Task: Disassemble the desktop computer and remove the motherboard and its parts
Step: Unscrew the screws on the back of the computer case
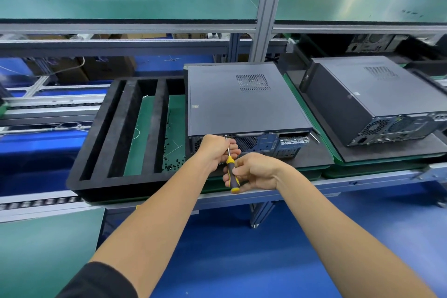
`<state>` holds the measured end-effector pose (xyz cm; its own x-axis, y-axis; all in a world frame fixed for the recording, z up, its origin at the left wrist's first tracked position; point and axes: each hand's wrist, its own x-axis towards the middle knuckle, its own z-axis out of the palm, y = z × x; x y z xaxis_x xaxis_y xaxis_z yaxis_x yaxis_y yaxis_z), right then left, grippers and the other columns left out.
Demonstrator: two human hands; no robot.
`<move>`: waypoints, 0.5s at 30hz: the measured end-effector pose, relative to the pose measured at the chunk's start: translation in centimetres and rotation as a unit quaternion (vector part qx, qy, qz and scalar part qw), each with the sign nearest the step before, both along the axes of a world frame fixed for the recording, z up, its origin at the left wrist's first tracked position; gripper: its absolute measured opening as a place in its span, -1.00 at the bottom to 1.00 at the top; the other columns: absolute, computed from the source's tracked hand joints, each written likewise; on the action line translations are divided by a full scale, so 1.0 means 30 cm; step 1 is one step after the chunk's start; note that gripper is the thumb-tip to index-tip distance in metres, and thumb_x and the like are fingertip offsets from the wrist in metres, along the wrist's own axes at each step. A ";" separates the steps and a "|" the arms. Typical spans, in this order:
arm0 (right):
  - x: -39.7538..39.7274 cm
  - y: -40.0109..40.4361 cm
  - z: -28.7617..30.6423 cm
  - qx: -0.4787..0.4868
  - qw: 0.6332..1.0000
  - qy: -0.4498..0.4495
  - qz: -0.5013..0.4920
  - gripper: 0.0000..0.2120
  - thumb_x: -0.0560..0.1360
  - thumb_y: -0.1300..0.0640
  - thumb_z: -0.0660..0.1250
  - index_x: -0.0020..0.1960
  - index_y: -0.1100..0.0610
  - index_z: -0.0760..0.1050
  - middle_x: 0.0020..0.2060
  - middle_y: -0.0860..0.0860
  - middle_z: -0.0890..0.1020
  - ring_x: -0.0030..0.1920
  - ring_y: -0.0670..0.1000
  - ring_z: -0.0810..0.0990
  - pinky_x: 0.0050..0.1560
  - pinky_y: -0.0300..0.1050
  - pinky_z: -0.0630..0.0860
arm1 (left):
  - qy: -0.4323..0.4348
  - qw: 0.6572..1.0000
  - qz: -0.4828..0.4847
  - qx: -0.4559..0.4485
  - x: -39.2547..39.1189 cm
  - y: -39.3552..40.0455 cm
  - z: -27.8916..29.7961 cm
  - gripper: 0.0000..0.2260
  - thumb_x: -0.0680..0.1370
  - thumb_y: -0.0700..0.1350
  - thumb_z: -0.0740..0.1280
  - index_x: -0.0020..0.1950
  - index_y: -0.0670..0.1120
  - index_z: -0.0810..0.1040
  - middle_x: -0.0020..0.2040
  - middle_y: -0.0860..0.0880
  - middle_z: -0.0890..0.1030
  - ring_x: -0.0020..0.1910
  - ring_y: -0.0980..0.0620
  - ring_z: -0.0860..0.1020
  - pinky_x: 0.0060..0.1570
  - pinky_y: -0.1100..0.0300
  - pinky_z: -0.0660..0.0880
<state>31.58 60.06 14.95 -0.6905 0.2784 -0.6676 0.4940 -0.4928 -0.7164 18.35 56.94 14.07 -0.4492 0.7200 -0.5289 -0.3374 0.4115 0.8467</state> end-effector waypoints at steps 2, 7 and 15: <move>-0.017 -0.004 -0.012 0.024 0.999 -0.031 -0.013 -0.92 0.60 0.32 0.24 0.01 0.26 0.51 -0.22 0.11 0.63 -0.24 0.00 0.64 -0.21 -0.06 0.62 | -0.033 0.999 0.006 0.011 -0.004 -0.004 0.004 -0.84 0.62 -0.35 0.11 0.02 -0.30 0.49 -0.23 -0.19 0.60 -0.34 -0.02 0.62 -0.39 0.25 0.58; -0.048 -0.005 -0.035 0.134 0.984 -0.115 -0.010 -0.80 0.44 0.08 0.51 -0.19 0.10 0.50 -0.35 0.01 0.51 -0.34 -0.06 0.38 -0.38 -0.22 0.36 | -0.054 0.996 0.069 0.029 -0.017 -0.004 -0.011 -0.91 0.57 -0.31 0.29 0.00 -0.34 0.52 -0.29 -0.20 0.65 -0.39 0.00 0.66 -0.41 0.23 0.59; -0.026 -0.022 -0.009 0.102 0.989 -0.095 0.038 -0.78 0.54 0.03 0.39 0.00 0.16 0.45 -0.17 0.09 0.56 -0.25 0.01 0.58 -0.15 -0.10 0.60 | -0.063 0.988 0.138 0.032 0.015 0.030 -0.037 -0.86 0.57 -0.22 0.34 -0.14 -0.29 0.54 -0.33 -0.19 0.65 -0.41 0.00 0.66 -0.47 0.25 0.56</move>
<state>30.81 59.39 14.69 -0.5814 0.3723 -0.7234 0.6600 -0.3041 -0.6869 18.80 57.84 12.96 -0.5668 0.6127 -0.5508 -0.5344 0.2354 0.8118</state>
